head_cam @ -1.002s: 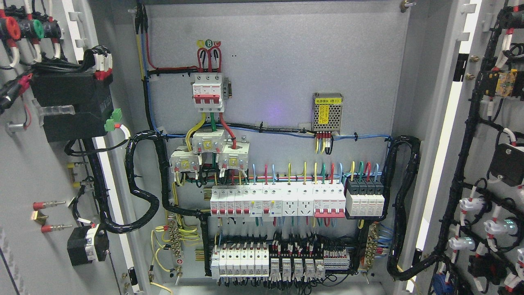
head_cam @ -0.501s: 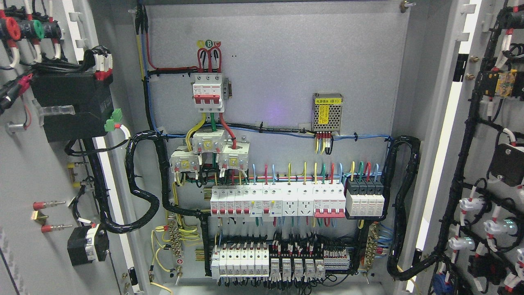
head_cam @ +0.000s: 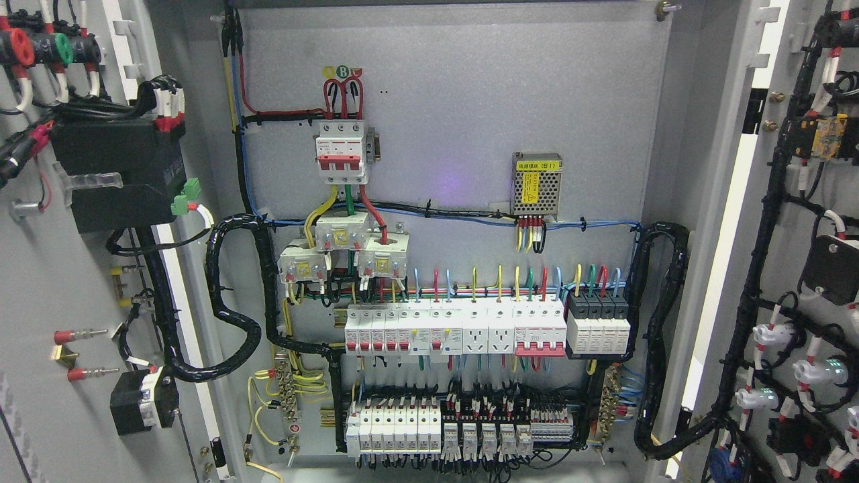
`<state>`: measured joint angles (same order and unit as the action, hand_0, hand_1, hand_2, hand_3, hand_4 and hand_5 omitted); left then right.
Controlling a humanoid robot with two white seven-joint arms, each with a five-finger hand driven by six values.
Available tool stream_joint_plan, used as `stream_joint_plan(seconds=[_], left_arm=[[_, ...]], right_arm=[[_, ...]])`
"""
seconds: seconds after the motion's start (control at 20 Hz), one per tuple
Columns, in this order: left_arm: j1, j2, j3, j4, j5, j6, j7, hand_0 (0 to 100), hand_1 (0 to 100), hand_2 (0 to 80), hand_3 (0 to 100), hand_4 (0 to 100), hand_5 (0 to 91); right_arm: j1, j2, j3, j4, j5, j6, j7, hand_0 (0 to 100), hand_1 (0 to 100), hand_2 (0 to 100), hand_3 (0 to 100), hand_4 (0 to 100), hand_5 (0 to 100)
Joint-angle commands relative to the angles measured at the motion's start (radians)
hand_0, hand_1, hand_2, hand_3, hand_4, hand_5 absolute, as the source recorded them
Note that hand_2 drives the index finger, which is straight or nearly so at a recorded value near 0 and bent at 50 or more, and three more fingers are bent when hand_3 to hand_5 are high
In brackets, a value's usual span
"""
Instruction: Open door with both hands
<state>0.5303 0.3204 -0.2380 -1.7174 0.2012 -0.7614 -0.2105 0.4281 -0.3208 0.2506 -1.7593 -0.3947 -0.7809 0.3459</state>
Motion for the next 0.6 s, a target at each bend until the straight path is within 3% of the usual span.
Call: stream_joint_plan(seconds=[0.0,0.15,0.35,0.55], left_arm=[[-0.006,0.060,0.009,-0.134,0.017,-0.042,0.000,0,0,0.0,0,3,0.0],[-0.006,0.054,0.031,-0.180,0.020,-0.045,0.000,0,0,0.0,0,3,0.0],[-0.024,0.036,0.062,-0.205,0.024,-0.047,0.000,0,0,0.0,0,3,0.0],[-0.056,0.022,0.088,-0.217,0.030,-0.047,0.000,0,0,0.0,0,3,0.0]], right_arm=[[0.017,-0.102,-0.111,-0.025,-0.007,-0.031,0.002,0,0,0,0,0,0],[0.011,-0.138,-0.111,-0.031,-0.021,-0.029,0.002,0,0,0,0,0,0],[-0.035,-0.147,-0.114,-0.032,-0.121,-0.015,0.001,0,0,0,0,0,0],[-0.052,-0.156,-0.162,-0.040,-0.125,-0.023,-0.004,0,0,0,0,0,0]])
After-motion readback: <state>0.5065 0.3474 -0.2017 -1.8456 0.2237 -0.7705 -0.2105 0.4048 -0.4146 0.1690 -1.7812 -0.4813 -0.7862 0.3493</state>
